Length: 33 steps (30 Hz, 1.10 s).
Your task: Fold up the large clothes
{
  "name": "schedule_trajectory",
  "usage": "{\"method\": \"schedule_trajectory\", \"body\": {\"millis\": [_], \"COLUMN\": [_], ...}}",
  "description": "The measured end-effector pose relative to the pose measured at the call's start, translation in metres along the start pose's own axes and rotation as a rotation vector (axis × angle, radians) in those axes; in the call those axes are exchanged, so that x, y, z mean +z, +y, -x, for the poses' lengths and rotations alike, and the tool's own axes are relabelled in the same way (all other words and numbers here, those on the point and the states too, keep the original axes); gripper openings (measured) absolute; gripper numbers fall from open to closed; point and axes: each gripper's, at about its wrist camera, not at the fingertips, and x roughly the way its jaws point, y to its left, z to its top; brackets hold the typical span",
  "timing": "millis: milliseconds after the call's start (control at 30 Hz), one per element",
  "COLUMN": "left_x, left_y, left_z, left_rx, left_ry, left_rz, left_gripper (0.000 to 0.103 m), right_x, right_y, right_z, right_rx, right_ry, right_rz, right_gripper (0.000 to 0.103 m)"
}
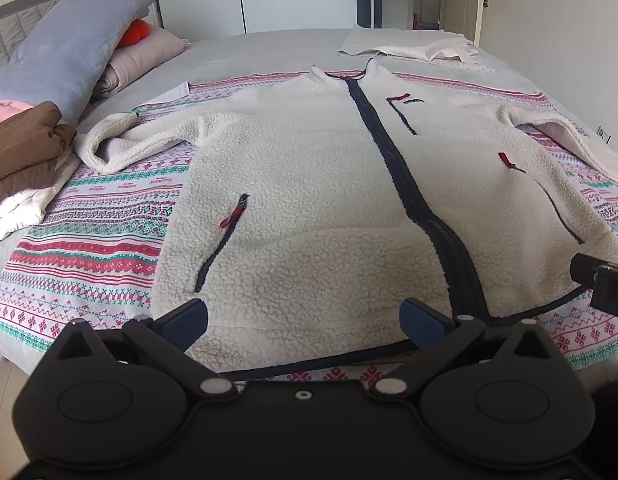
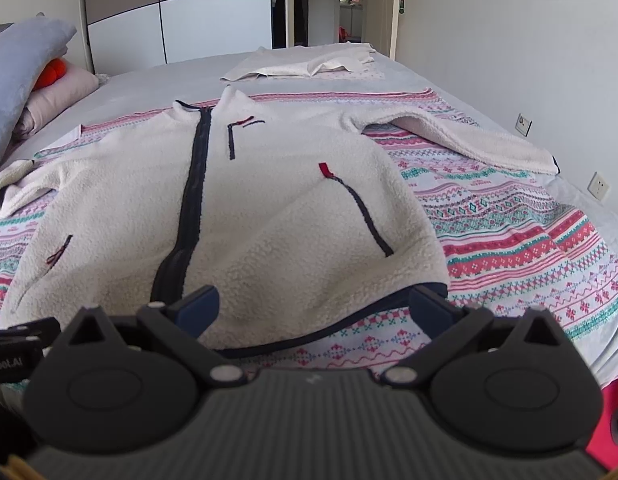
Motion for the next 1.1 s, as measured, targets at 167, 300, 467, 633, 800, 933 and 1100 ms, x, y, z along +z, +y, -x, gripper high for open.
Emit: {"method": "schedule_trajectory", "body": {"millis": [167,300,467,633,800,933,1100], "left_x": [-0.0004,-0.0004,-0.0002,-0.0008,0.0001,0.0000,0.0004], "left_y": [-0.0019,-0.0020,-0.0026,-0.0028,-0.0031,-0.0045,-0.0074], "left_z": [-0.0009,-0.0001,-0.0003,-0.0002,-0.0001,0.0009,0.0025], "left_rx": [0.004,0.003,0.004,0.006,0.005,0.006,0.014], "left_ry": [0.001,0.002,0.002,0.001,0.001,-0.001,0.000], "left_rz": [-0.001,-0.002,-0.004,-0.005,-0.004,-0.004,-0.006], "left_gripper": [0.103,0.103,0.103,0.103,0.103,0.103,0.103], "right_x": [-0.0009,-0.0021,-0.0011,-0.0005,-0.0009,-0.0007,-0.0005], "right_y": [0.0002,0.0000,0.0005,0.0009,0.0008,0.0002,-0.0011], "right_z": [-0.0007,-0.0014,-0.0028,-0.0029,-0.0031,-0.0031,-0.0045], "right_rx": [0.000,0.003,0.004,-0.001,-0.003,0.005,0.013], "right_ry": [0.002,0.007,0.011,0.012,0.013,0.017,0.021], "right_rz": [0.001,0.000,0.000,0.001,0.001,0.000,-0.002], "right_gripper": [0.103,0.103,0.103,0.103,0.103,0.103,0.103]}}
